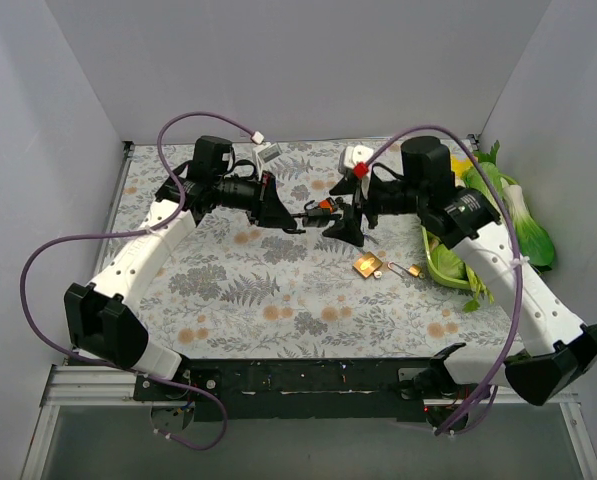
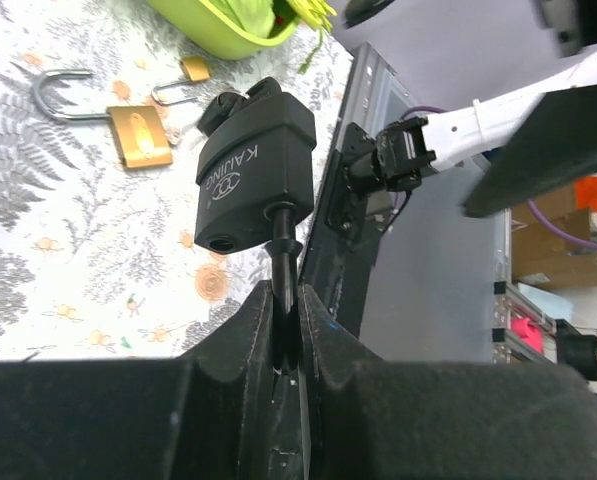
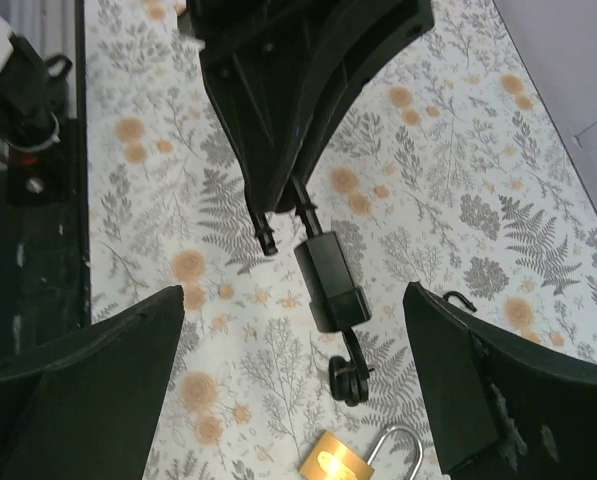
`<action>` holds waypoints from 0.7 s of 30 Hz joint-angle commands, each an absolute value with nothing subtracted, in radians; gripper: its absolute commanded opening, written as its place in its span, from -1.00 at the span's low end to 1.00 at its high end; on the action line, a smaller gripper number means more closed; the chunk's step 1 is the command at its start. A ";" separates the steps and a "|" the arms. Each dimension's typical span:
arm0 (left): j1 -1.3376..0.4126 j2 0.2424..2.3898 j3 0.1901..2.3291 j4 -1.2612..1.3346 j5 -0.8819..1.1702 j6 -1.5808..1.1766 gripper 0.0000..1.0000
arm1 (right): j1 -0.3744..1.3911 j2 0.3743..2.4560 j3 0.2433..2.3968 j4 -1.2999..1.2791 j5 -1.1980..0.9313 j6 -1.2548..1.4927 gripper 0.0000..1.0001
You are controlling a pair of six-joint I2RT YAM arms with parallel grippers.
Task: Lock with the key
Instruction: Pick up the lock from the center of the board.
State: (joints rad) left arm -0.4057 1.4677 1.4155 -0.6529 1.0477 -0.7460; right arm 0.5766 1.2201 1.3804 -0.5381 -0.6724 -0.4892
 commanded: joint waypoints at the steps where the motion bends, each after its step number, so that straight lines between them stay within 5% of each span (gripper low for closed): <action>1: -0.390 1.413 1.526 -0.580 1.048 -0.730 -1.00 | 0.571 1.316 1.632 -0.632 -0.746 -0.249 0.96; 6: -0.388 1.465 1.664 -0.682 1.066 -0.608 -1.00 | 0.538 1.407 1.804 -0.744 -0.735 -0.296 0.95; 21: -0.420 1.476 1.749 -0.727 1.152 -0.549 -1.00 | 0.528 1.279 1.464 -0.513 -0.822 -0.594 0.88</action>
State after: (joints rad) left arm -0.4023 1.4986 1.6825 -0.7597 1.0687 -0.5652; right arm 0.5297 1.3243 1.5047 -0.6399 -0.7467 -0.5777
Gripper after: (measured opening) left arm 0.084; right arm 0.951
